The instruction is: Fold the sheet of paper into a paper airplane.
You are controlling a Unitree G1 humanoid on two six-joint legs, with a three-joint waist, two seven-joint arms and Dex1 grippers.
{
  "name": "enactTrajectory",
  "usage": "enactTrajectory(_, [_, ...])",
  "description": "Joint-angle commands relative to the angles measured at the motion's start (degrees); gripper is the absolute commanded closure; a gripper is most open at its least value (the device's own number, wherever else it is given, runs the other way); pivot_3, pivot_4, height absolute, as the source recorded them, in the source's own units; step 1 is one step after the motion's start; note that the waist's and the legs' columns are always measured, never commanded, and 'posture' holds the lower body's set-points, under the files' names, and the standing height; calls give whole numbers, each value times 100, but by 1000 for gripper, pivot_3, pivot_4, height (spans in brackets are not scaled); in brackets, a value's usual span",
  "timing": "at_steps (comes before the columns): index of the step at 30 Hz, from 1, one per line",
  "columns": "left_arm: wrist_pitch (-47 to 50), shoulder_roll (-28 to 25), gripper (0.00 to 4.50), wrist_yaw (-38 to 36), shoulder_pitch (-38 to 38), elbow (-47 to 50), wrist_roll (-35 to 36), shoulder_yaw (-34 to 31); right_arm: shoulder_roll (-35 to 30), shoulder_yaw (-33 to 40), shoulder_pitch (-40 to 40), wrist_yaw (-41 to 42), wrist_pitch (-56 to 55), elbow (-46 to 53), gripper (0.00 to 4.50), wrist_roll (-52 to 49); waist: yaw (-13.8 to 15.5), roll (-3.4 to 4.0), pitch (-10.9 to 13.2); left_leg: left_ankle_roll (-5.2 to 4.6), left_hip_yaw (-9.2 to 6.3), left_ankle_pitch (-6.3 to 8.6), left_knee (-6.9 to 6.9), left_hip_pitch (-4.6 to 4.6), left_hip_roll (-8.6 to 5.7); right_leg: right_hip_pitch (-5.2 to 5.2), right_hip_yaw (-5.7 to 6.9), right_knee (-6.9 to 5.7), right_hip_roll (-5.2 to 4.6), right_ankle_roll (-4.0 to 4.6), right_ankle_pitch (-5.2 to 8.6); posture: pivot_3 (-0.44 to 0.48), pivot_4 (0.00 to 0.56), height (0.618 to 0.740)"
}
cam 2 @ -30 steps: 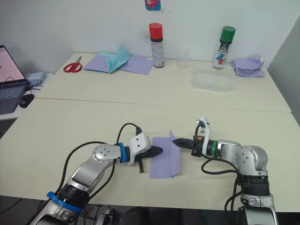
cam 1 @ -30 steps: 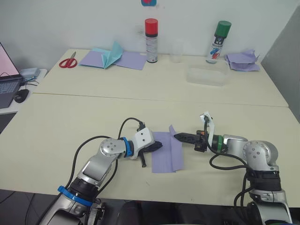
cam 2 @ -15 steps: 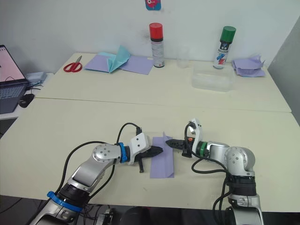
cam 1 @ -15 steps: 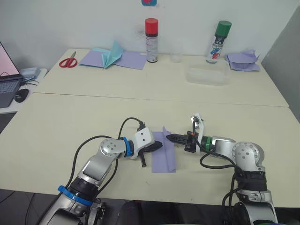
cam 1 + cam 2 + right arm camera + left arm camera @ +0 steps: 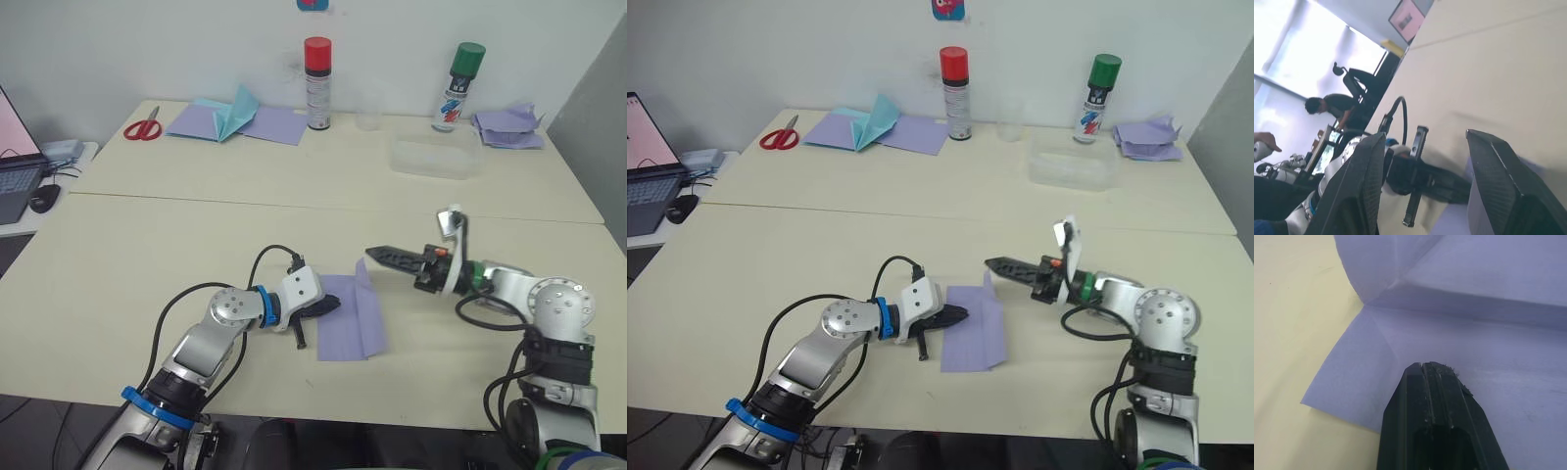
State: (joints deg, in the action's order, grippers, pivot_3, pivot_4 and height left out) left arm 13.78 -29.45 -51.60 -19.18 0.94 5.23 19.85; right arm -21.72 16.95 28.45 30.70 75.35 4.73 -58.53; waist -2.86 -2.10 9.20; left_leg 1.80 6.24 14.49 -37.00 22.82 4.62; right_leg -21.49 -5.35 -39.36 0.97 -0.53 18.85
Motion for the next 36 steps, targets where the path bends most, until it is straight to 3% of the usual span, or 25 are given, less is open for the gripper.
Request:
enactTrajectory(1, [116,-112,4500,-30,145,-307,-278,140,-670,-909,-364,863,-1205,37,2200,1069,1,2,-1,-4,-1,3,0,3,-2,0,-2,5,0,0,0,0,150,740])
enactTrajectory(4, [127,-107,4500,-39,145,-295,-280,143,-1044,-1785,-706,1527,-2119,119,2991,1798,0,9,-5,-7,1,4,2,9,-2,3,-3,28,0,-1,0,0,150,740])
enactTrajectory(8, [163,-129,4500,-54,158,-244,-270,142,-815,-2070,-915,1801,-2338,317,4381,1774,-4,9,-5,-6,1,3,0,7,0,6,-4,28,0,-1,0,0,150,740])
enactTrajectory(9, [168,-137,4500,-59,165,-237,-268,141,-732,-2106,-930,1819,-2303,389,4477,1720,-5,10,-5,-8,0,2,-1,7,1,6,-2,27,0,-3,-1,0,150,740])
enactTrajectory(19, [274,-270,4500,-120,265,-130,-396,243,210,-2542,-597,1451,-2360,-2,4477,2093,-25,13,-10,-6,-2,-1,0,4,4,8,2,27,1,-4,-2,0,150,740])
enactTrajectory(24, [326,-364,4500,-118,323,-84,-413,183,0,-3443,-565,1684,-3406,-378,4477,3253,-28,13,-23,-6,0,-1,-1,4,2,8,1,27,0,-4,-2,0,150,740])
enactTrajectory(29, [534,-631,4500,-131,496,86,-325,16,-78,-3720,-646,1886,-3882,-495,4477,3659,-54,12,-55,-9,0,1,2,-5,10,9,6,27,4,-4,-2,0,150,740])
enactTrajectory(36, [1452,-960,4500,-182,776,827,797,-1232,45,-3798,-669,1853,-4193,-706,4477,4021,-79,6,-69,-10,-1,1,5,-17,20,12,15,22,7,-4,-2,0,150,740])
